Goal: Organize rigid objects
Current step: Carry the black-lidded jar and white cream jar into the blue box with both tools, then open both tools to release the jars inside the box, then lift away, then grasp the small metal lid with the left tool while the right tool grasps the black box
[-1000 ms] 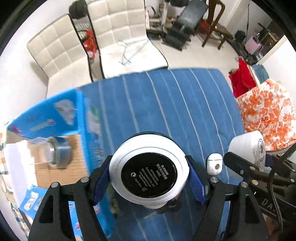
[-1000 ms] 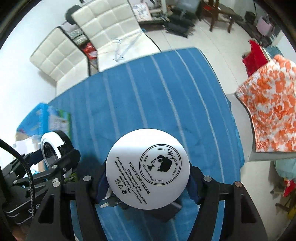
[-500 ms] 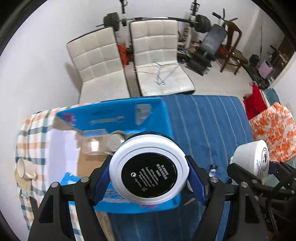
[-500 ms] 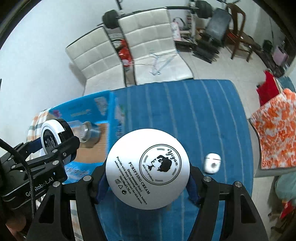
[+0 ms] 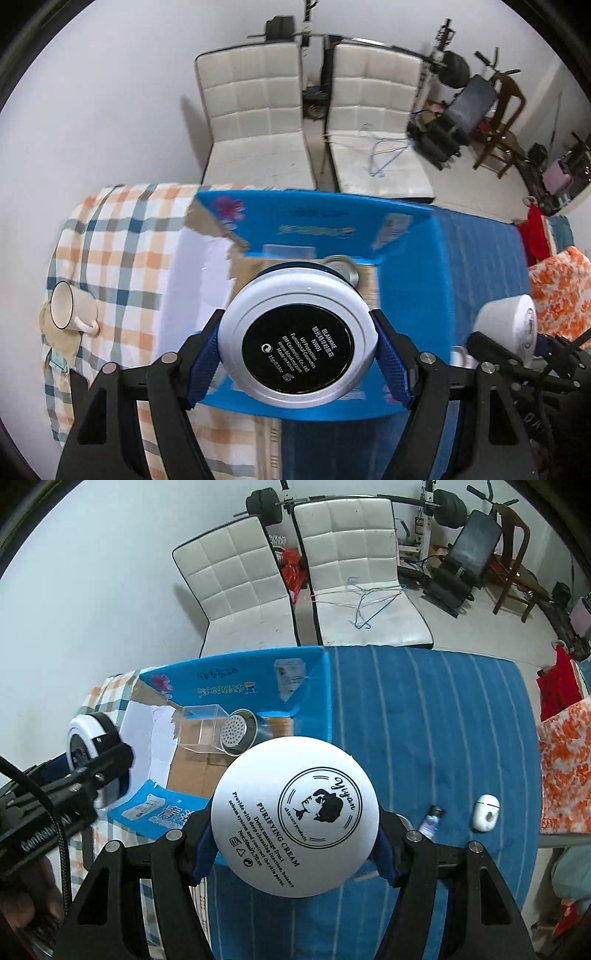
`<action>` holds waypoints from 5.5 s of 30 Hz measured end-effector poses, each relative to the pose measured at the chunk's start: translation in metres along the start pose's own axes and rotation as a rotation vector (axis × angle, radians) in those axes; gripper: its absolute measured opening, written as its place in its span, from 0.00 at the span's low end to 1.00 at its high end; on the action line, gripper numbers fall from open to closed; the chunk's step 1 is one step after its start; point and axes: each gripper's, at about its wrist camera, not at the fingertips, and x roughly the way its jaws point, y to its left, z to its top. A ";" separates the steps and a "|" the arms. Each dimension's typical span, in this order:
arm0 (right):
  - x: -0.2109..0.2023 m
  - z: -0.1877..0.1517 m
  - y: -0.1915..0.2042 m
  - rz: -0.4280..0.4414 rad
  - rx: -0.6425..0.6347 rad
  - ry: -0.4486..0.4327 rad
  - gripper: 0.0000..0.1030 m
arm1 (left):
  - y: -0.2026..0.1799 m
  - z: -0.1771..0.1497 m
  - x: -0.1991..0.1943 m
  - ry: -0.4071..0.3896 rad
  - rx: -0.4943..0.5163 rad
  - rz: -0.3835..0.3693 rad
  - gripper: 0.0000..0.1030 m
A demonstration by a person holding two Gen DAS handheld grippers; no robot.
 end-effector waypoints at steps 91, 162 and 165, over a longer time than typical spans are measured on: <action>0.002 -0.022 0.079 0.016 -0.096 0.007 0.96 | 0.050 -0.033 -0.062 -0.024 -0.002 -0.012 1.00; 0.146 -0.127 -0.283 -0.141 0.499 0.352 0.58 | -0.285 -0.105 0.140 0.356 0.311 -0.139 0.62; 0.133 -0.130 -0.279 -0.128 0.486 0.334 0.58 | -0.283 -0.106 0.117 0.319 0.321 -0.173 0.62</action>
